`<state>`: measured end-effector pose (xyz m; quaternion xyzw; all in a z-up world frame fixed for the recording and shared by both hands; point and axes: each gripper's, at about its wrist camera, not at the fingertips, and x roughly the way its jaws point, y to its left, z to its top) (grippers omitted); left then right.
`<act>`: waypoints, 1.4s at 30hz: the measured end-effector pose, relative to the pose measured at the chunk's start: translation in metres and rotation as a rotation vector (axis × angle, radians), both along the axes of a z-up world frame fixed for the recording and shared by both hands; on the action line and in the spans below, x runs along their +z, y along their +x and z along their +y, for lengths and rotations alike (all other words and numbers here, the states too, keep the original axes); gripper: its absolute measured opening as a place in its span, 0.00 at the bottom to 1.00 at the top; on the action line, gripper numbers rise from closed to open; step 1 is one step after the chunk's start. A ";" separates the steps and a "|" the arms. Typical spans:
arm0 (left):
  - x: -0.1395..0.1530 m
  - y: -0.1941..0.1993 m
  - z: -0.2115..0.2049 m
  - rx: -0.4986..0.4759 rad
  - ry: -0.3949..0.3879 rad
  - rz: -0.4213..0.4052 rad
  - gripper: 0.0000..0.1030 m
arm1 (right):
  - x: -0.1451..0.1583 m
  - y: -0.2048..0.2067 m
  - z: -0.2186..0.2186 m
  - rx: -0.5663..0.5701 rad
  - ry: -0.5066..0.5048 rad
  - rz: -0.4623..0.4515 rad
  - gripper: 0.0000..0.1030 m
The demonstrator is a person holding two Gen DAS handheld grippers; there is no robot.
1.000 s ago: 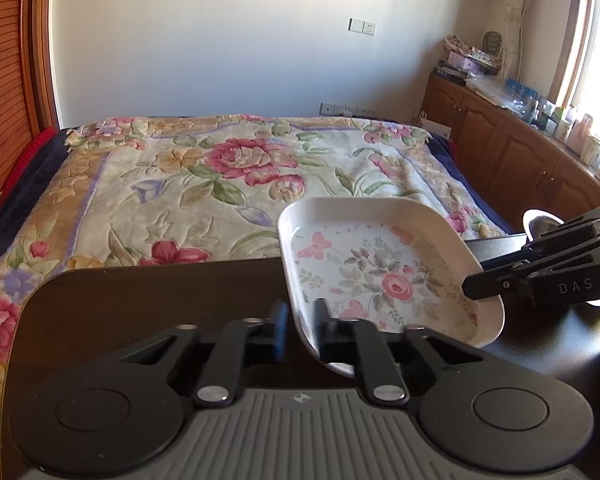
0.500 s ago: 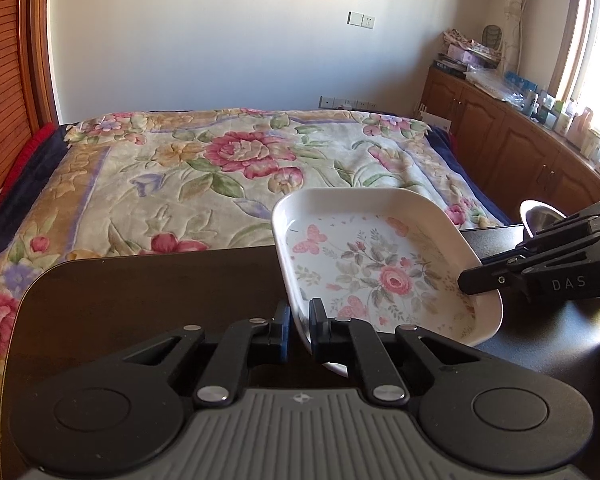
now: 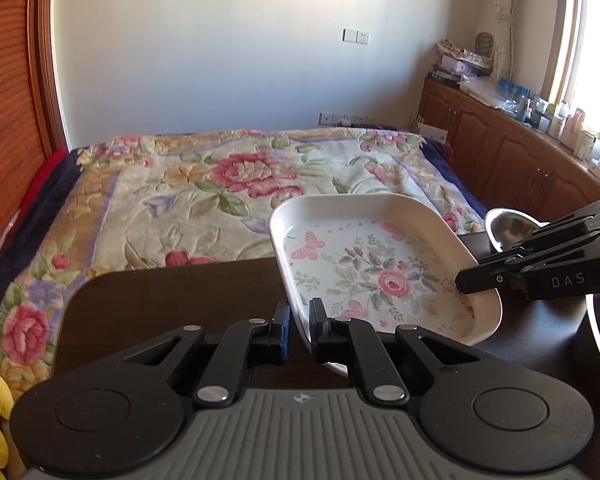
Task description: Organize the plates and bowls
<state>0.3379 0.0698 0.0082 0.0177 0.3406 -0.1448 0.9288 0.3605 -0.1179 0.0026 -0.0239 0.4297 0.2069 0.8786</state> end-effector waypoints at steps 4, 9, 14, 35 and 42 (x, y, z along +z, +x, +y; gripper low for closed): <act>0.016 -0.015 -0.001 0.000 0.002 -0.029 0.11 | 0.013 -0.012 -0.001 0.004 0.016 -0.029 0.12; 0.037 -0.036 -0.003 0.002 -0.001 -0.070 0.11 | 0.031 -0.029 -0.005 0.002 0.029 -0.072 0.12; 0.055 -0.060 -0.005 0.003 0.003 -0.100 0.12 | 0.049 -0.047 -0.011 0.004 0.040 -0.119 0.12; 0.033 -0.157 -0.008 0.032 0.023 -0.110 0.12 | 0.055 -0.136 -0.014 0.056 0.027 -0.223 0.12; 0.023 -0.174 -0.010 0.010 0.019 -0.094 0.13 | 0.037 -0.156 -0.015 0.057 0.031 -0.189 0.12</act>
